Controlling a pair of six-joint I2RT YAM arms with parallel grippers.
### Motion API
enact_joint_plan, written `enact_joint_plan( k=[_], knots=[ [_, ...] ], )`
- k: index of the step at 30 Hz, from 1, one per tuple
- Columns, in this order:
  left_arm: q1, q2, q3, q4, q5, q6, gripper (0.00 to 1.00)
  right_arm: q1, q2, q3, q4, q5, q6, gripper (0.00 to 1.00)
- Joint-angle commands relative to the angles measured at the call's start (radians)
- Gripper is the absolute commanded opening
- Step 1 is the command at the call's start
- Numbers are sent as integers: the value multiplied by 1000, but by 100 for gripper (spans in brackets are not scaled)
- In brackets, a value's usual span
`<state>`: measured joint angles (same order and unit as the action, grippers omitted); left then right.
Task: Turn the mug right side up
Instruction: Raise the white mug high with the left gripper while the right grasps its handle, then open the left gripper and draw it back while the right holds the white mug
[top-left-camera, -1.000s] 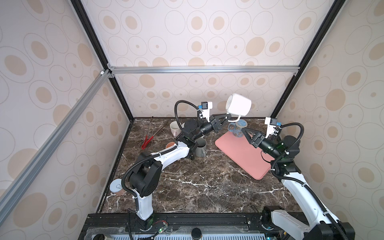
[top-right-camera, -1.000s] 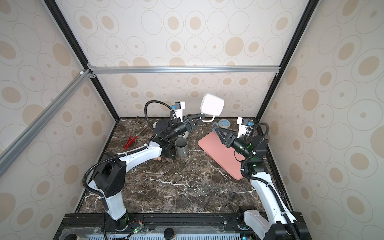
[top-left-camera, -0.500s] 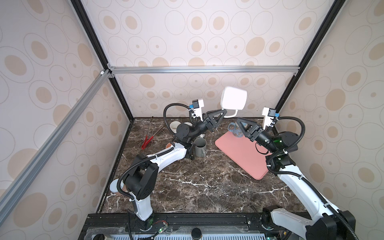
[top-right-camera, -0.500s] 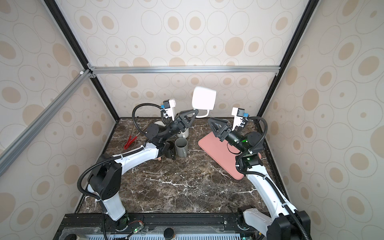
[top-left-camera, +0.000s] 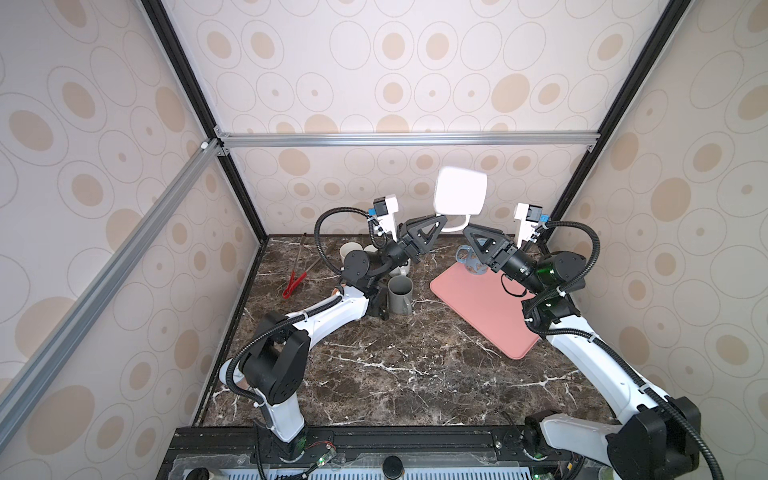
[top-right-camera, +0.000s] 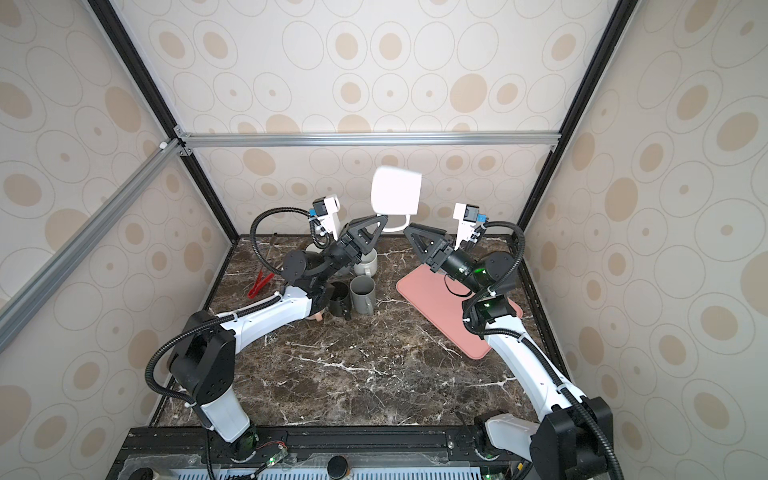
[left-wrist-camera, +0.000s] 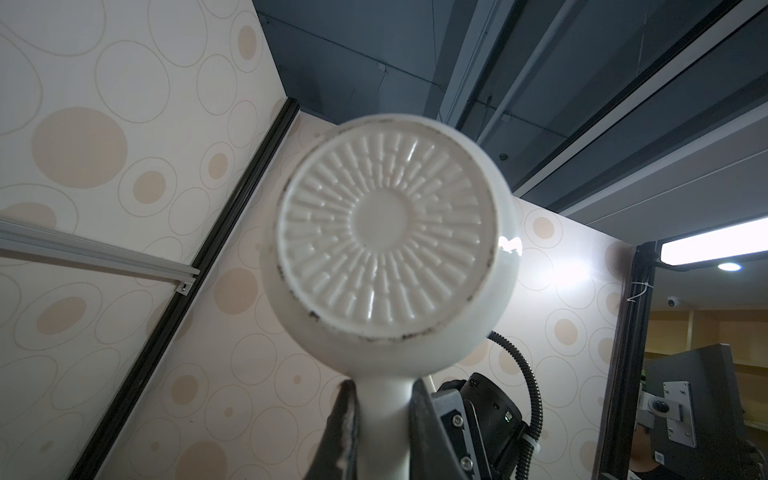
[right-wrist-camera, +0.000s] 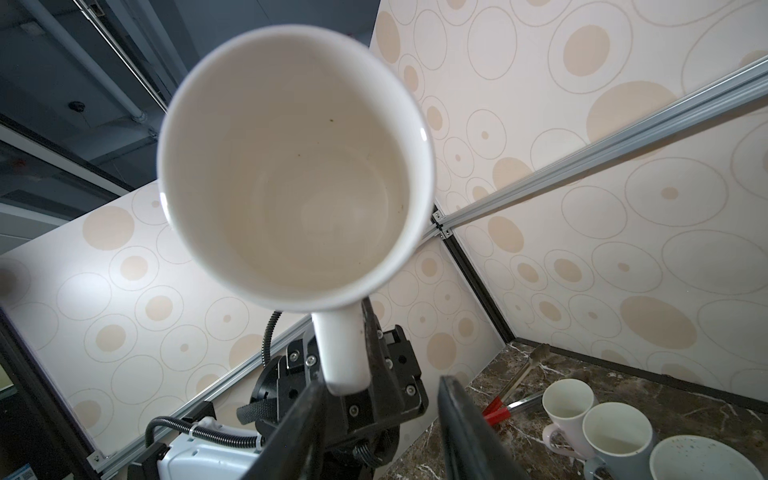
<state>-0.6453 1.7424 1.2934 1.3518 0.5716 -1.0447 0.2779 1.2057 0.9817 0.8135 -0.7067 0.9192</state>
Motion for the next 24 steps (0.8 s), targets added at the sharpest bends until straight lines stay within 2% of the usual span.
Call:
enact_joint_plan(
  k=[1, 6, 12, 20, 22, 24],
  knots=[
    [1, -63, 17, 108, 8, -16, 0, 40, 7, 43, 54, -4, -1, 47],
    [1, -64, 8, 111, 10, -15, 0, 80, 8, 57, 8, 2, -55, 46],
    [1, -78, -1, 106, 14, -10, 0, 81, 12, 62, 21, 34, -51, 45],
    [2, -97, -22, 99, 19, 3, 0, 82, 55, 96, 90, 23, 4, 24],
    [2, -99, -21, 93, 23, 7, 0, 82, 62, 98, 99, 18, 9, 13],
    [3, -101, -22, 86, 27, 11, 0, 82, 69, 97, 106, 15, 14, 5]
  ],
)
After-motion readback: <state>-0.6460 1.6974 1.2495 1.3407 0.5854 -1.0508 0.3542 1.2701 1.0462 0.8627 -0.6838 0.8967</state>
